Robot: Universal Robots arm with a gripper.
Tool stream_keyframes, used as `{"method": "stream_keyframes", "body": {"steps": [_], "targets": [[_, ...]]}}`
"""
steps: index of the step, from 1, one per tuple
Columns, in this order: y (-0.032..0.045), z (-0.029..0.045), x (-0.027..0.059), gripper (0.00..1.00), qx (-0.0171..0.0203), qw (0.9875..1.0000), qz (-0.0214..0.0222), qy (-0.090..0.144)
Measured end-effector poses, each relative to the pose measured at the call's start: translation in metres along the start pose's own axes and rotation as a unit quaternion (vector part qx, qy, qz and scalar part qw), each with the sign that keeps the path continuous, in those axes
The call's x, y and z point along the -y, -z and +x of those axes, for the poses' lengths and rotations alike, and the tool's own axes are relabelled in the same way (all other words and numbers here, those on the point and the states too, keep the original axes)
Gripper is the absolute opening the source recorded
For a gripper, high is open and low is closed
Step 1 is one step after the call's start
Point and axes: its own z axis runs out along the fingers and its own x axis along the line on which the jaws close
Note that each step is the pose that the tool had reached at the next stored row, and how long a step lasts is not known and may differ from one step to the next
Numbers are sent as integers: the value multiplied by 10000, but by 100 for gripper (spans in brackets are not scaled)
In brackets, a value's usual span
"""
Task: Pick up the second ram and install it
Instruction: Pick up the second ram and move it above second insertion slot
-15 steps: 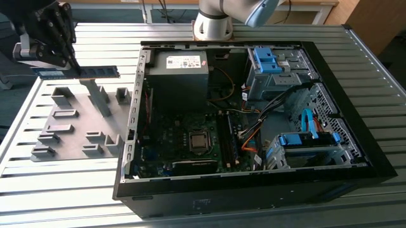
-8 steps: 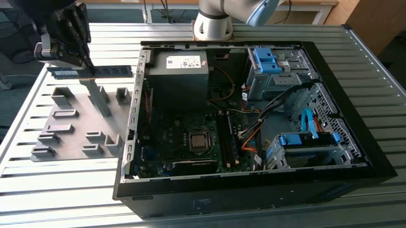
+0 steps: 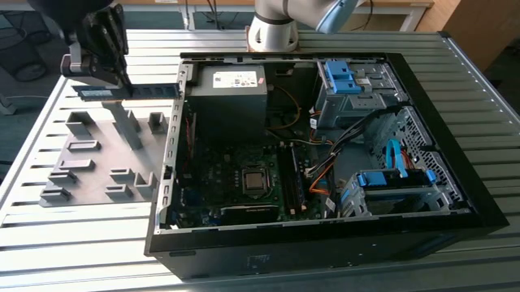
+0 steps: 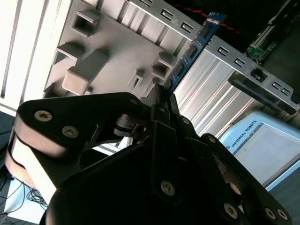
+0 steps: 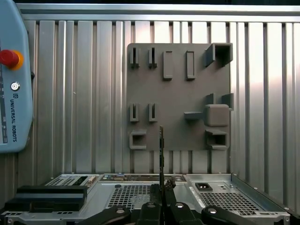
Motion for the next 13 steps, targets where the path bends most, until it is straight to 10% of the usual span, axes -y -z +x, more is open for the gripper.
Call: {"method": "stream_keyframes", "body": {"steps": [13], "targets": [[2, -4, 288, 14, 0, 10000, 0, 0]]}}
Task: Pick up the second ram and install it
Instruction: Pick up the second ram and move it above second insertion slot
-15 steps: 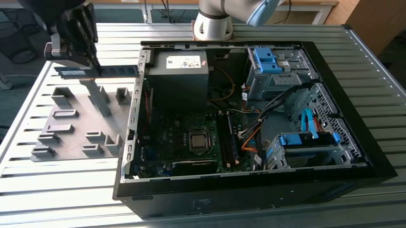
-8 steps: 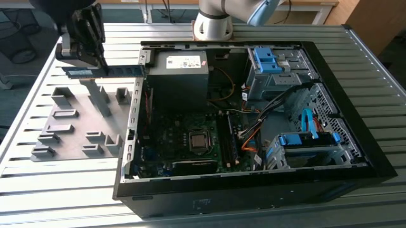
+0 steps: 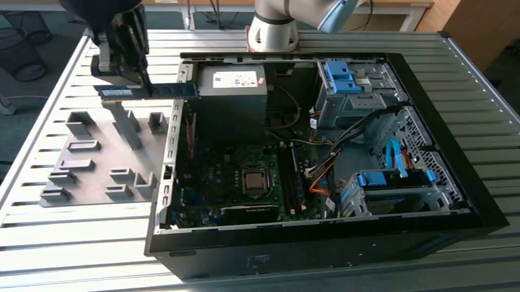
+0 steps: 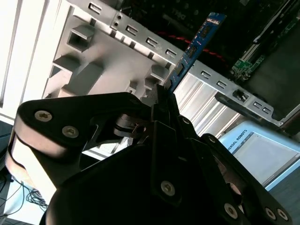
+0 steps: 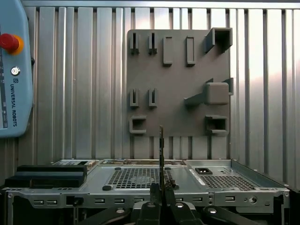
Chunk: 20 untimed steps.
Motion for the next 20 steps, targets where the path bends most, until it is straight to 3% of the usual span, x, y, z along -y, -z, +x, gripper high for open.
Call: {"method": "stream_keyframes", "body": {"steps": [20], "targets": [[6, -11, 698, 14, 0, 10000, 0, 0]]}}
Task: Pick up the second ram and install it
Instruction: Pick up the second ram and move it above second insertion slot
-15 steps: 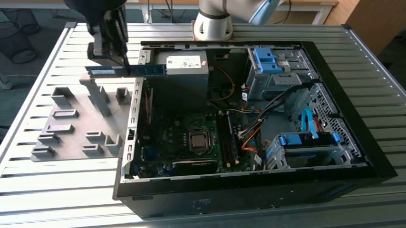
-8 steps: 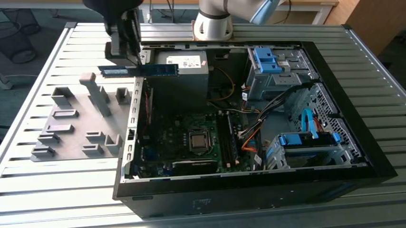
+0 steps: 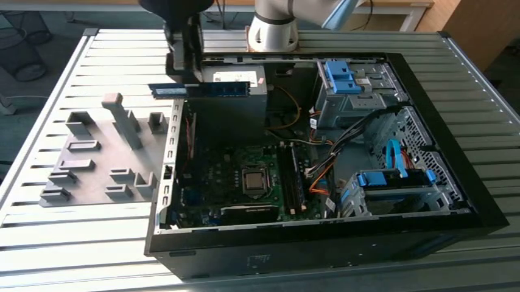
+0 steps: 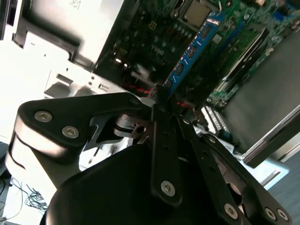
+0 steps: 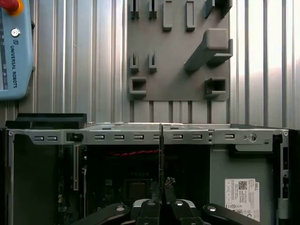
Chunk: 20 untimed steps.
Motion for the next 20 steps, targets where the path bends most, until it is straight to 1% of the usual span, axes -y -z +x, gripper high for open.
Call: {"method": "stream_keyframes", "body": {"steps": [20], "targets": [[5, -11, 764, 14, 1, 10000, 0, 0]]}}
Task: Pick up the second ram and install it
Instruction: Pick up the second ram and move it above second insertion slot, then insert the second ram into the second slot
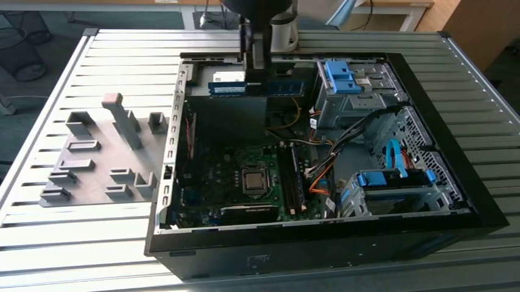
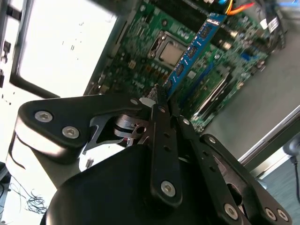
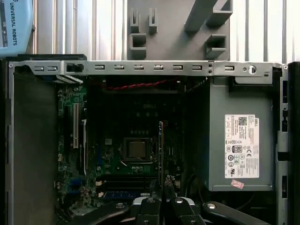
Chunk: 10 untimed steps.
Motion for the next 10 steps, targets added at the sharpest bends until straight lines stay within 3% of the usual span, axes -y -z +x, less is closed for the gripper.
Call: {"method": "stream_keyframes", "body": {"steps": [5, 10], "targets": [[2, -2, 176, 14, -1, 10000, 0, 0], [2, -3, 196, 14, 0, 10000, 0, 0]]}}
